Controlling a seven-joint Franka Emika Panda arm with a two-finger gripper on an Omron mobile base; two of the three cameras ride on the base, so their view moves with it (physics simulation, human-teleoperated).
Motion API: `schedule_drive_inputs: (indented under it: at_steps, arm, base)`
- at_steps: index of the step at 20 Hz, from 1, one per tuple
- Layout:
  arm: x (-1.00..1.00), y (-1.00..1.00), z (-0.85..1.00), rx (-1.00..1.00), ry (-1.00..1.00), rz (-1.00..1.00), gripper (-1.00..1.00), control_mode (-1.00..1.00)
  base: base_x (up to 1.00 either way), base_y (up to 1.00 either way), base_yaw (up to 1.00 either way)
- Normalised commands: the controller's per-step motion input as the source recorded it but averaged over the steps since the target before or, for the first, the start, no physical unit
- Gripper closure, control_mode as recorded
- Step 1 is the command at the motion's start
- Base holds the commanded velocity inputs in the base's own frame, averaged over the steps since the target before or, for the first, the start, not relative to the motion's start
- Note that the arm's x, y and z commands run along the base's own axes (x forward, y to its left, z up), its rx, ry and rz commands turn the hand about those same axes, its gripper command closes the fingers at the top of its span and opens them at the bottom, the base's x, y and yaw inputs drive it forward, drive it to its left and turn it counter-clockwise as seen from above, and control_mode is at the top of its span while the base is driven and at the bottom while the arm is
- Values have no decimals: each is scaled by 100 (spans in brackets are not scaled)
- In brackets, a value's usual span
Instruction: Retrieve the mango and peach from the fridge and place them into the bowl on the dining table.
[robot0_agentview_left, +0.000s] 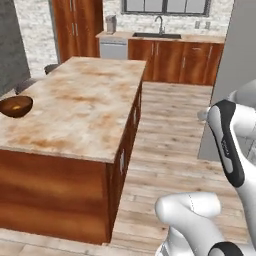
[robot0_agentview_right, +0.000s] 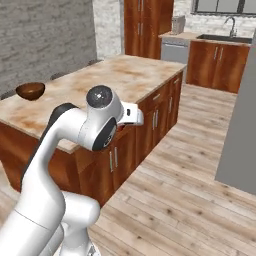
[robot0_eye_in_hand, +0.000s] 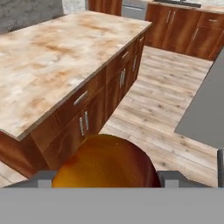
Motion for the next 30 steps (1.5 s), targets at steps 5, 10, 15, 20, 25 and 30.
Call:
schedule_drive_inputs:
  at_steps: [5, 10, 15, 20, 25, 30]
  arm:
    - [0, 0, 0, 0, 0, 0, 100, 100]
    - [0, 0, 0, 0, 0, 0, 100, 100]
    - [0, 0, 0, 0, 0, 0, 100, 100]
    - [0, 0, 0, 0, 0, 0, 100, 100]
    - [0, 0, 0, 0, 0, 0, 100, 100]
    - [0, 0, 0, 0, 0, 0, 100, 100]
  base:
    - [0, 98, -53]
    - [0, 100, -51]
    - [-35, 100, -39]
    - [-58, 100, -21]
    - [-66, 100, -11]
    - [-26, 100, -10]
